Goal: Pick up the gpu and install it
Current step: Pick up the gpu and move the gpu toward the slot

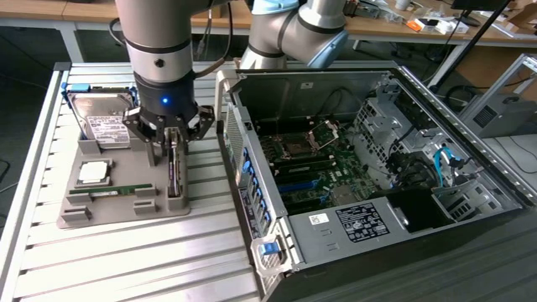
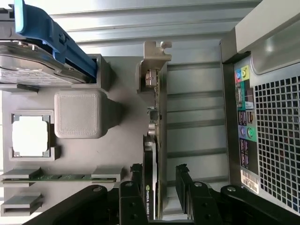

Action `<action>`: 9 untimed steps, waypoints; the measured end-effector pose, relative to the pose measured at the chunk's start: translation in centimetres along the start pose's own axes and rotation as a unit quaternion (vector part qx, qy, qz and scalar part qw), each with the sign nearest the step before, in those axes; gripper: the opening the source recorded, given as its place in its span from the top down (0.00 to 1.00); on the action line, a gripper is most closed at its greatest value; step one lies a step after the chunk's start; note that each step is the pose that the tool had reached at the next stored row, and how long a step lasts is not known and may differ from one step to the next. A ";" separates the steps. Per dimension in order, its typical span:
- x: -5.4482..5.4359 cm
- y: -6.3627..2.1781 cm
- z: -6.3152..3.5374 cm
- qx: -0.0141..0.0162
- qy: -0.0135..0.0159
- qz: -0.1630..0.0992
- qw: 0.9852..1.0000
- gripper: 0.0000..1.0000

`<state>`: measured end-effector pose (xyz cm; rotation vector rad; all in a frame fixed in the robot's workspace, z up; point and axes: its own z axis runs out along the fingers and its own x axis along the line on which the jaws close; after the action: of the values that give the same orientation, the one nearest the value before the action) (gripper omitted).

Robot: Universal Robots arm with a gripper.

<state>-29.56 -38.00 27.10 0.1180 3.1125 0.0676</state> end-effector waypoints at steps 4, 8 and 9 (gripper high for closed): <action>0.2 0.56 0.48 0.000 0.000 0.000 1.000 0.58; 0.3 1.01 0.91 0.000 0.000 0.000 1.000 0.58; 0.4 1.09 1.00 0.000 0.000 0.000 1.000 0.58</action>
<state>-29.81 -36.85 26.14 0.1181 3.1125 0.0674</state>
